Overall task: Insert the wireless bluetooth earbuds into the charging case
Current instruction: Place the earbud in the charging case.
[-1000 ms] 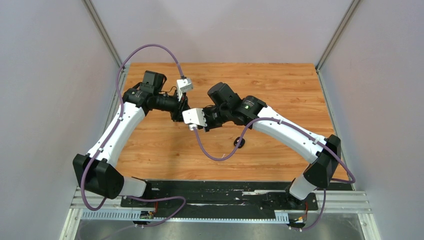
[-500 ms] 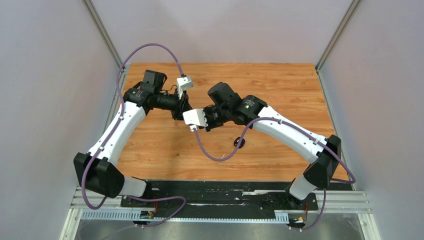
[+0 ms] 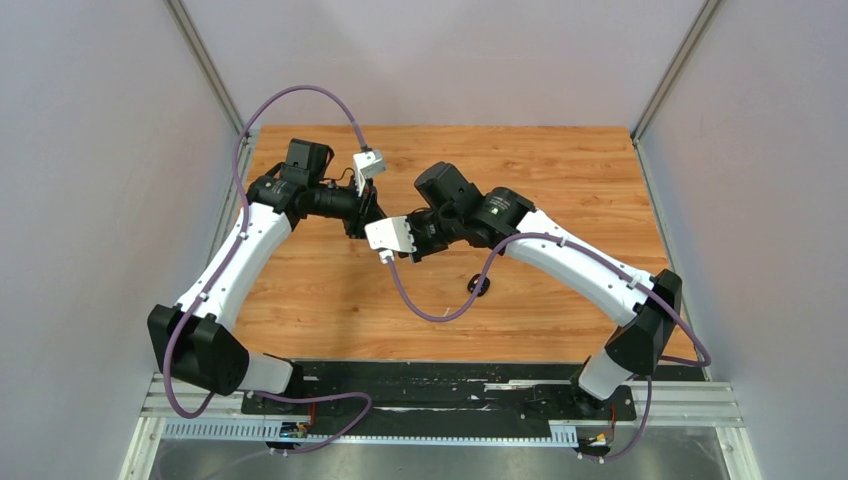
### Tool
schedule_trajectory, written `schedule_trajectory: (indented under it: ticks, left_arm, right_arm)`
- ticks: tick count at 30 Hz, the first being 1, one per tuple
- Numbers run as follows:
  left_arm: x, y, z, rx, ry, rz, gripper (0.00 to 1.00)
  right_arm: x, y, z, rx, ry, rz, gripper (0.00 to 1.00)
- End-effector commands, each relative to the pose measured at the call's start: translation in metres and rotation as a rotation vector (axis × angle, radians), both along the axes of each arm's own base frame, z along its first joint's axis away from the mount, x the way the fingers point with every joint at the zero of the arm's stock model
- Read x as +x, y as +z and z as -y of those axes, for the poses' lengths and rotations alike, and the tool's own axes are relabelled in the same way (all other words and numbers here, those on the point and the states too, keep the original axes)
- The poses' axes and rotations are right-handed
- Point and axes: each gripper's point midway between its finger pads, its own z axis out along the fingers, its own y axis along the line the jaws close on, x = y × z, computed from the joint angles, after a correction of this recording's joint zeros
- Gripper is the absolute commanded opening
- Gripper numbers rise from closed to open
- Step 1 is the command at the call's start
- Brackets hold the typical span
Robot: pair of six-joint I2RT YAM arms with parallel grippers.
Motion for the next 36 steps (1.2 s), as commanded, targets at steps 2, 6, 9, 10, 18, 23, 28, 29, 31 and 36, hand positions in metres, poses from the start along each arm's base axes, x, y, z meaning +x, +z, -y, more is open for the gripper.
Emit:
schedule_trajectory:
  ticks: [2,6,9,10,18,23,28,29,31,36]
  left_arm:
    - [-0.011,0.021,0.009,-0.085,-0.054,0.01,0.0]
    - [-0.012,0.022,0.009,-0.087,-0.054,0.01,0.0]
    - [-0.012,0.021,0.009,-0.087,-0.054,0.008,0.0]
    - [-0.012,0.021,0.009,-0.087,-0.054,0.008,0.0]
    - [-0.012,0.02,0.008,-0.087,-0.046,0.003,0.0]
    - [-0.011,0.021,0.009,-0.091,-0.043,-0.002,0.0]
    - [-0.011,0.021,0.009,-0.093,-0.043,-0.003,0.0]
    - [-0.011,0.021,0.009,-0.092,-0.042,-0.003,0.0]
    - [-0.011,0.02,0.009,-0.091,-0.041,-0.005,0.0]
    - [-0.011,0.021,0.01,-0.102,-0.042,-0.016,0.0]
  right_arm:
    - [0.004,0.003,-0.006,-0.006,-0.012,0.013,0.14]
    - [0.005,0.003,-0.006,-0.01,-0.012,0.019,0.23]
    - [0.006,0.003,-0.005,-0.016,-0.012,0.032,0.21]
    - [0.007,0.003,-0.004,-0.018,-0.014,0.035,0.21]
    - [0.008,0.002,0.004,-0.036,-0.046,0.044,0.17]
    - [0.005,0.001,0.007,-0.036,-0.046,0.04,0.15]
    - [0.004,0.002,0.008,-0.037,-0.033,0.042,0.15]
    - [0.003,0.001,0.008,-0.038,-0.03,0.043,0.15]
    - [0.0,0.001,0.009,-0.043,-0.011,0.043,0.16]
    - [-0.004,0.002,0.008,-0.041,0.03,0.053,0.2]
